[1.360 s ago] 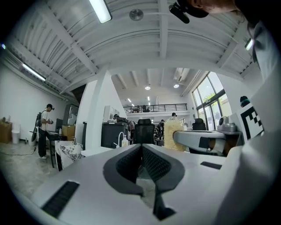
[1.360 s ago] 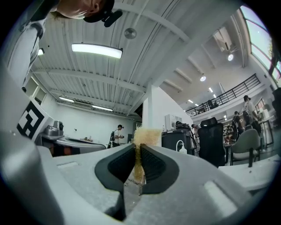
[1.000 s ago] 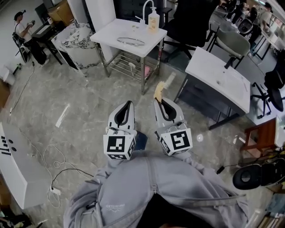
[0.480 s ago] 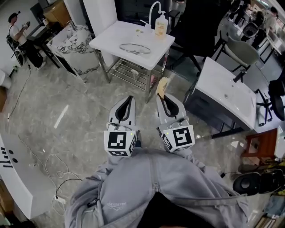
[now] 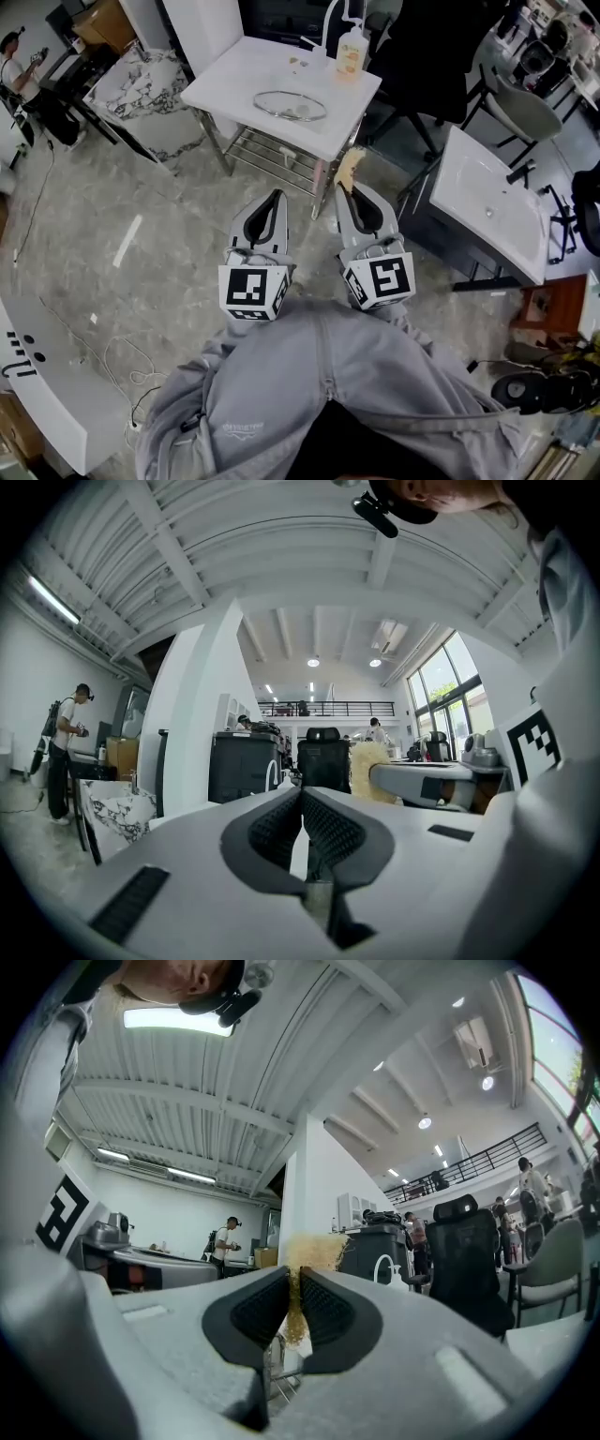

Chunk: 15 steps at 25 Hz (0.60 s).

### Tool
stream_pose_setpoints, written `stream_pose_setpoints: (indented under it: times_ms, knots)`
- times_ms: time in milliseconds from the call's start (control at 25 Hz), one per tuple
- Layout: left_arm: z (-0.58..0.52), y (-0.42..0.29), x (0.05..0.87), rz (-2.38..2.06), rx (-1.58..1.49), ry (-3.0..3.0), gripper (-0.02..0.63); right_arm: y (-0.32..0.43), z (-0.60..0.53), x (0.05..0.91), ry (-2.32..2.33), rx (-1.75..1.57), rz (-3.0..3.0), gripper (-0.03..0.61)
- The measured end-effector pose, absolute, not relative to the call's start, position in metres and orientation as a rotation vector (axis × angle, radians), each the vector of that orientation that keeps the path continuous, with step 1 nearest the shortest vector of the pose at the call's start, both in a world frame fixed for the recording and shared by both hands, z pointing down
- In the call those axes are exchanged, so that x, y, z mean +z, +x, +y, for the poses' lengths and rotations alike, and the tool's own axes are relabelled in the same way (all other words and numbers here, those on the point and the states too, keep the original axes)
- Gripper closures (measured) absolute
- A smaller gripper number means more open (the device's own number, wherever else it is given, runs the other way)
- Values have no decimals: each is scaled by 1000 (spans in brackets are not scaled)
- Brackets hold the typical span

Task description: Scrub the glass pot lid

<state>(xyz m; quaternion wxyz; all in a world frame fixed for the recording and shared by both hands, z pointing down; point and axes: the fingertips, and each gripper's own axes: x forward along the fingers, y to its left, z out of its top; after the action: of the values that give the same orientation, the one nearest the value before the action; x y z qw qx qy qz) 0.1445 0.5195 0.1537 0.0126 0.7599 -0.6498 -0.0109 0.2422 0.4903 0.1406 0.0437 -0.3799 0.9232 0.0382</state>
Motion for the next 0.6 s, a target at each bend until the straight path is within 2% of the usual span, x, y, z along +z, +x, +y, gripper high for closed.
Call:
stream_pose_setpoints:
  times_ms: [600]
  knots:
    - [473,77,180,-2020,-27,2287,604,179,428,154,-1145,88,2857,549]
